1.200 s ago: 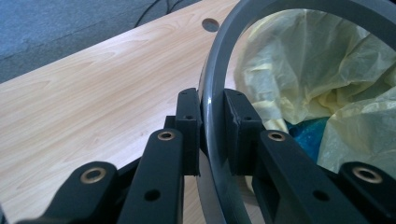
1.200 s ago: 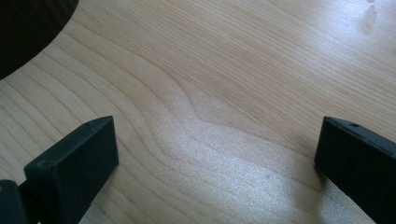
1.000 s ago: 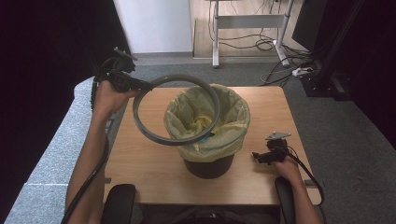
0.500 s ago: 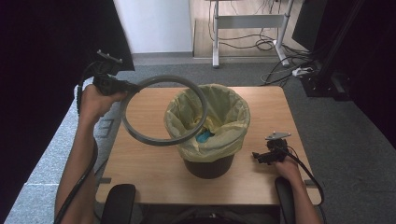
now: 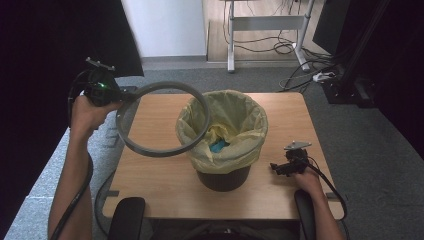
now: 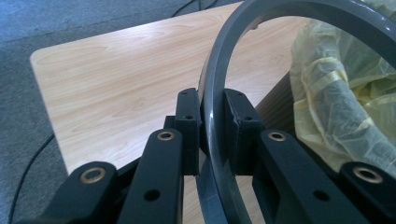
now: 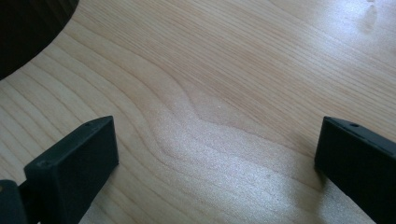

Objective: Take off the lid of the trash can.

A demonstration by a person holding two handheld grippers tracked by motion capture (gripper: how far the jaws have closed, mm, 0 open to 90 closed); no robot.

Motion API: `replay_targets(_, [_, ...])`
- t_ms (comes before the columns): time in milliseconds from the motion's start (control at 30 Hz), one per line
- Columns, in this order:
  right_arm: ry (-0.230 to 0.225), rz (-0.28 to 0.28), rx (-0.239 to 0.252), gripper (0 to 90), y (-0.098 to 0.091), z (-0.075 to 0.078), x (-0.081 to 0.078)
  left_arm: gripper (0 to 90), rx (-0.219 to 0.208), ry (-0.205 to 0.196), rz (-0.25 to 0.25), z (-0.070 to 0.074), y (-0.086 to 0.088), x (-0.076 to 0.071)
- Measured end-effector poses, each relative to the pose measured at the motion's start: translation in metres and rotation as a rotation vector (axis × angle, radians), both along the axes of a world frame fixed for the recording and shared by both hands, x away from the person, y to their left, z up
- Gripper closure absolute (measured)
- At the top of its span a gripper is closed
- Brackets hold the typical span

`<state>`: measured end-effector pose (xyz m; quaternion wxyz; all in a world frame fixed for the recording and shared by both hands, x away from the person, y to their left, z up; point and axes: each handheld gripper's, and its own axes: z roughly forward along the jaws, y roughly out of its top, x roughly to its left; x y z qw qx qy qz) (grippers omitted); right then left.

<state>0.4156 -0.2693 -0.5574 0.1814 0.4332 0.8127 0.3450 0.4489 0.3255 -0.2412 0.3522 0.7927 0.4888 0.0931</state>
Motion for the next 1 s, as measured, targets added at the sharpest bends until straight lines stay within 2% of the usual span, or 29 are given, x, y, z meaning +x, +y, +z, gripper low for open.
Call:
replay_targets(533, [0.001, 0.0, 0.0, 0.0, 0.0, 0.0, 0.0, 77.3, -0.021, 0.001, 0.081, -0.008, 0.045, -0.017])
replay_targets(1000, [0.002, -0.001, -0.001, 0.0, 0.0, 0.0, 0.0, 77.5, -0.028, 0.001, 0.125, -0.014, 0.07, -0.026])
